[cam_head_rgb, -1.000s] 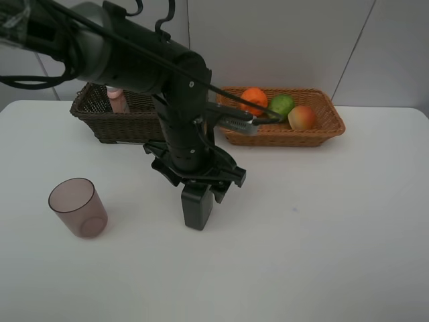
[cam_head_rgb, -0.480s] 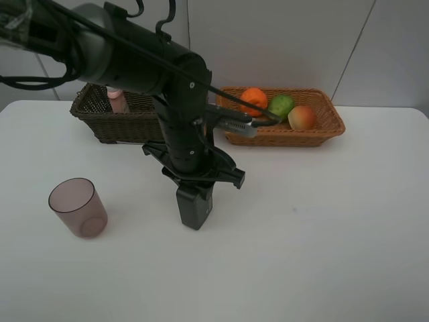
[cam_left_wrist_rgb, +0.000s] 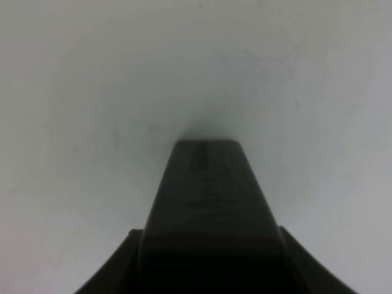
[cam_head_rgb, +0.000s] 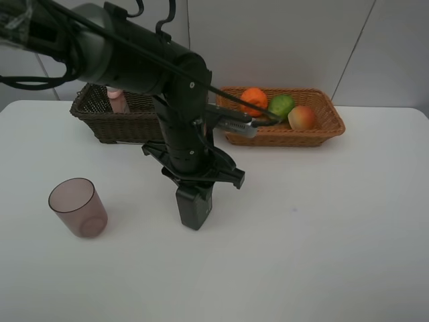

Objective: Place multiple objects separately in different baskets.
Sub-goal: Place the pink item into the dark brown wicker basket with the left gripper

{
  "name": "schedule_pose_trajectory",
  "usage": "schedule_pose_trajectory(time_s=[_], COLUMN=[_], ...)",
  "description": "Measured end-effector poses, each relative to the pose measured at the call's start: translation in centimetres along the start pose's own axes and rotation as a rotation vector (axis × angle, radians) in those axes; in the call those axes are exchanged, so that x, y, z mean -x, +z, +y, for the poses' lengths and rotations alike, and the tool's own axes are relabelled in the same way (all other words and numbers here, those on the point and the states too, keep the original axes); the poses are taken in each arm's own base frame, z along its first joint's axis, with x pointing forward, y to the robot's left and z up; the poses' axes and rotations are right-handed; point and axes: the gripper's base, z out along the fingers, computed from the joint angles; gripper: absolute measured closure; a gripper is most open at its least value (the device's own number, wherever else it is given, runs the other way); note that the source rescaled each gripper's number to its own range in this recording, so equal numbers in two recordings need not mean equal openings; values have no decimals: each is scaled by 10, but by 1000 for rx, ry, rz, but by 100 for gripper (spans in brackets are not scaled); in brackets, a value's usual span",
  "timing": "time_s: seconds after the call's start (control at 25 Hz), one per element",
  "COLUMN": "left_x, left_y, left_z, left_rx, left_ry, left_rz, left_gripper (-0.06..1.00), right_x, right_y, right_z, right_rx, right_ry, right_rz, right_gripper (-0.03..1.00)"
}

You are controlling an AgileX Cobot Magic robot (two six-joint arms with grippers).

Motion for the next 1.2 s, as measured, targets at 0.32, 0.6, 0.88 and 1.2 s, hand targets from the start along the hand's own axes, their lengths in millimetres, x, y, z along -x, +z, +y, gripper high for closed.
schedule_pose_trajectory(time_s=[0.32, 0.6, 0.88, 1.2], left_x=[6, 46, 82, 111], left_y=[-17, -64, -107, -128], left_z=[1, 24, 58, 108], left_rx=[27, 80, 155, 163], left_ry=[-2, -31, -78, -147], left_rz=[34, -69, -203, -389], left_gripper=[84, 84, 84, 84], right_x=[0, 0, 0, 0], right_y=[0, 0, 0, 0], right_z=[0, 0, 0, 0], right_rx=[0, 0, 0, 0], right_ry=[0, 0, 0, 0], right_rz=[0, 0, 0, 0], right_gripper=[-3, -3, -3, -3])
